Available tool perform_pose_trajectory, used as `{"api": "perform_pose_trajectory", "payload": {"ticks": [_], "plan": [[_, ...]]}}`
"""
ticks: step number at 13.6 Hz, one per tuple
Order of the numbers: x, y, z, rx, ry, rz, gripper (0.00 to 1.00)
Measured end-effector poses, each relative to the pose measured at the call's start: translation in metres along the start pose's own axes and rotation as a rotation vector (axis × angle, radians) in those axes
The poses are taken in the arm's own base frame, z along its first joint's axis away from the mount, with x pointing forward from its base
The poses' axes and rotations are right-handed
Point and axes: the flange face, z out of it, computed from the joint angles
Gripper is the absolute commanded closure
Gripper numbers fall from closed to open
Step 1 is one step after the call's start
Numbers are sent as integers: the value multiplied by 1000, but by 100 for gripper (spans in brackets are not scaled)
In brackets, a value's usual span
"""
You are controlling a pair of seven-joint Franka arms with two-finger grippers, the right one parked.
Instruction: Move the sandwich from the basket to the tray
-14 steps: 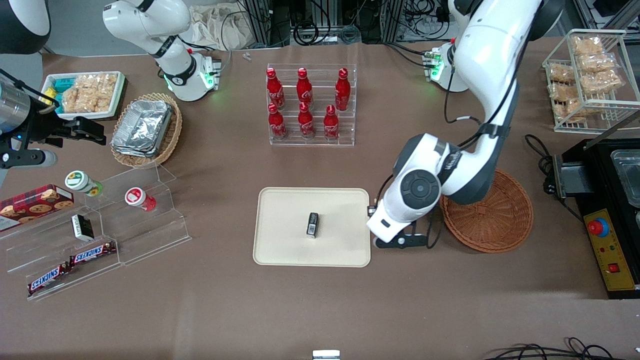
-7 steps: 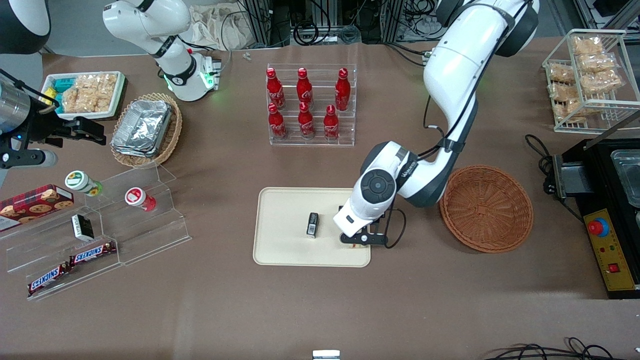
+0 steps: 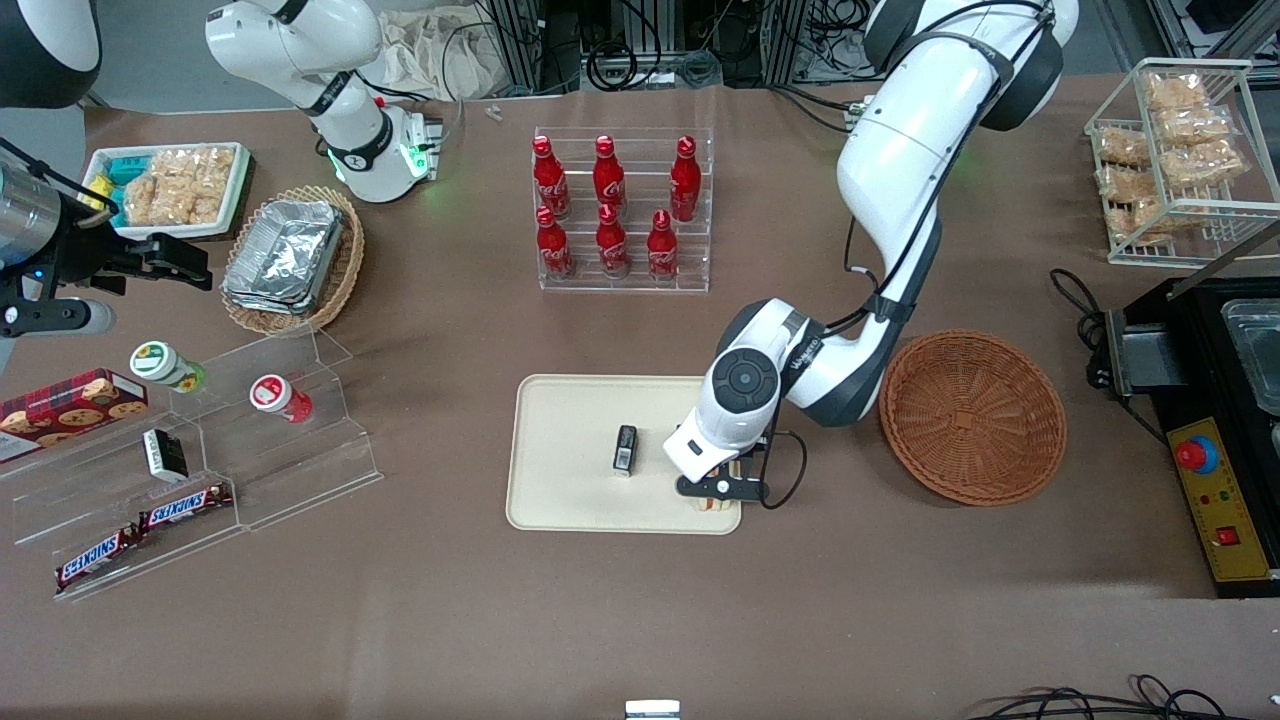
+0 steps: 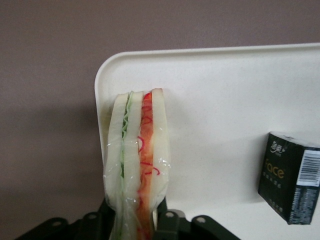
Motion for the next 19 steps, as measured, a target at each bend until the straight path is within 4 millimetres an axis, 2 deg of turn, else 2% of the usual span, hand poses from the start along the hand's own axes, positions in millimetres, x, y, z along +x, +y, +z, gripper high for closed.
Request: {"api": "perform_pose_trajectory", "payload": {"ticks": [2,4,6,7,10,13,16,19], "plan": [[5,1,-18,-11,25,-12,0],[7,1,-46,-20,51,-44,0],[5,-7,-83,-8,57,-61,0],[3,-16,-106,11,47,-72,0],[-4,-64,-188,60,20,-123,0],[-28,-114,-256,80,34,-170,0],[-63,-153,-295,96,55,-173,0],[-77,-209,-325,115,47,-150,0]]}}
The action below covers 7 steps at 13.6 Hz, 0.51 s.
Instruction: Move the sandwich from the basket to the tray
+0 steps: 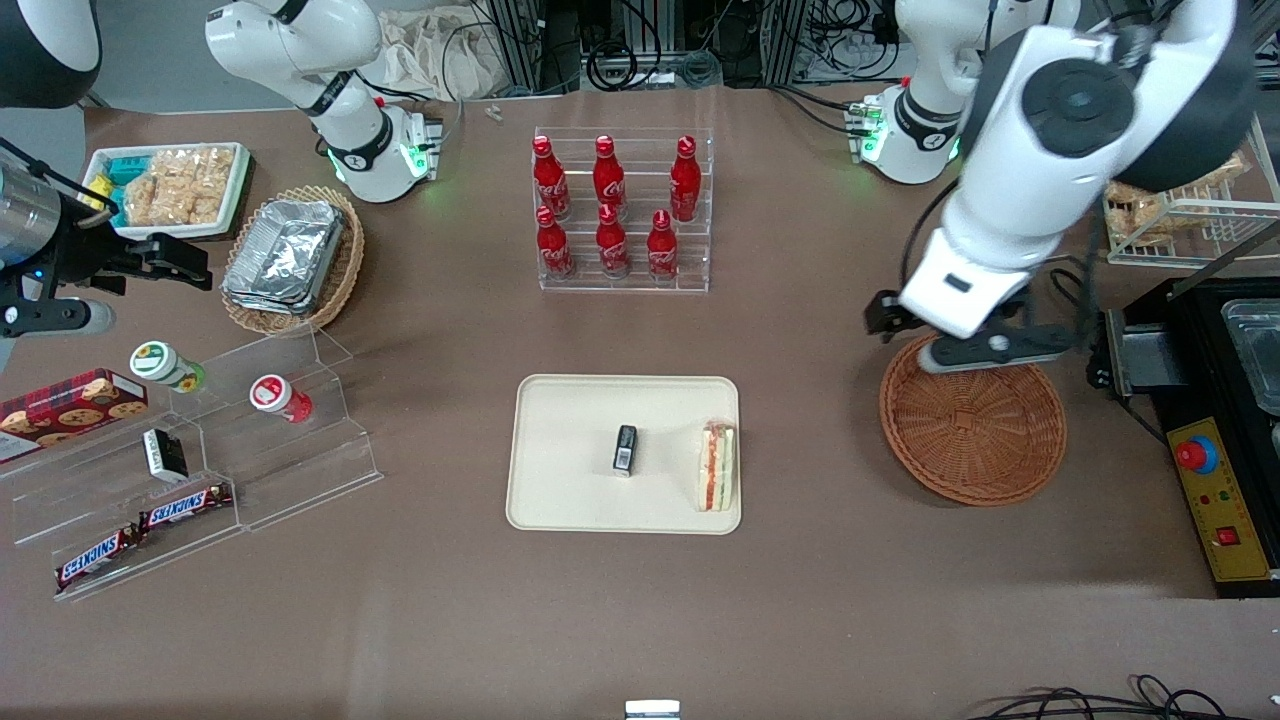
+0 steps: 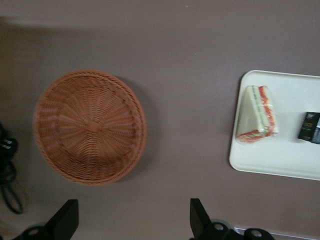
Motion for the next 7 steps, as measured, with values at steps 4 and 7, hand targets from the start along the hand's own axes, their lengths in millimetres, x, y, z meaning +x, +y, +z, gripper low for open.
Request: {"api": "perform_pose_trajectory", "payload": {"ticks": [4,7], "plan": [[18,-98,-16,-48,-25,-33,0],[36,-170,-36,-104,8,-138,0]]}}
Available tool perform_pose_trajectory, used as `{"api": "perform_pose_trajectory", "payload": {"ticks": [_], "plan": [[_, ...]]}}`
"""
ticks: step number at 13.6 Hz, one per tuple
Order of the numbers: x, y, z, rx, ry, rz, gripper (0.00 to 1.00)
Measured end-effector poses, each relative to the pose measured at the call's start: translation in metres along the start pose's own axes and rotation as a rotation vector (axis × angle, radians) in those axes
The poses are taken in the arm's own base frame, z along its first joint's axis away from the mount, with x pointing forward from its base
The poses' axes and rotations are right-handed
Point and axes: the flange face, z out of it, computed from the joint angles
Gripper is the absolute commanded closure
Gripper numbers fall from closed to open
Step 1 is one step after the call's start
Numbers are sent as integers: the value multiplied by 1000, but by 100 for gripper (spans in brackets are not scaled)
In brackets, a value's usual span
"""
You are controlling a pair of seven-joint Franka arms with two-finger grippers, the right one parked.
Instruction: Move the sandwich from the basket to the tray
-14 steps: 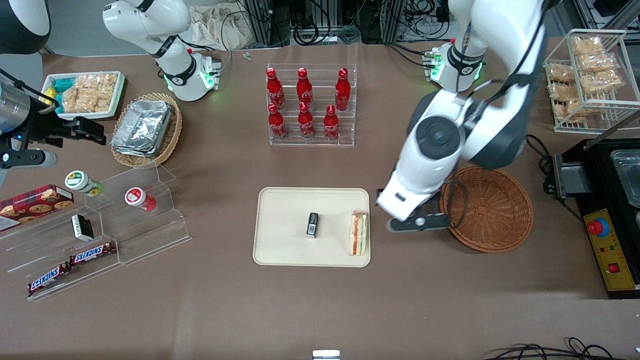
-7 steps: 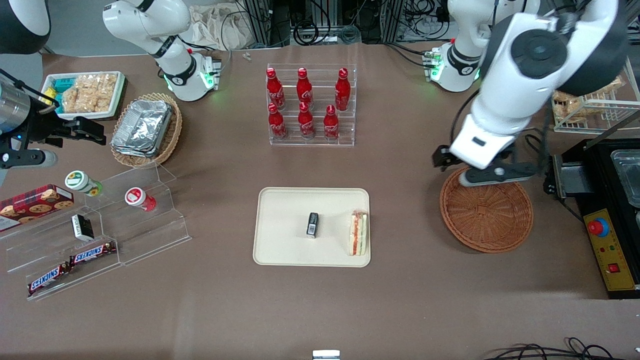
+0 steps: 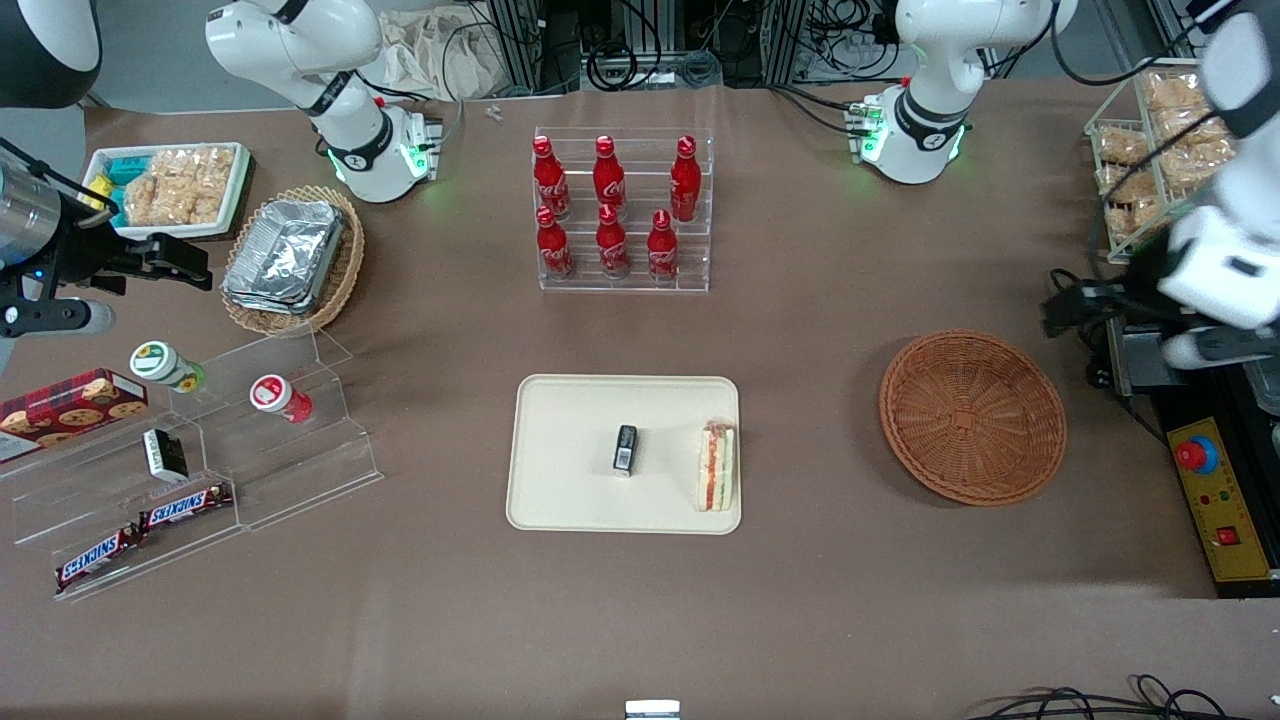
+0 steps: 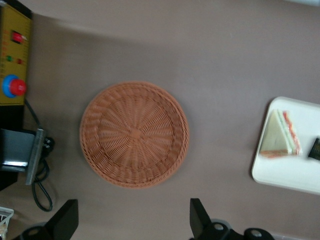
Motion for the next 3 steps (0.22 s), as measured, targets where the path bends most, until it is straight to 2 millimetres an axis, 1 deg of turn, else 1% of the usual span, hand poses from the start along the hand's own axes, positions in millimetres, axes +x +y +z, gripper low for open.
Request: {"api": "perform_pose_trajectory", "payload": {"ticks": [1,3], "plan": [[6,-9,-5,-2,11,-14,0],[11,-8,-5,-2,10,-12,0]]}}
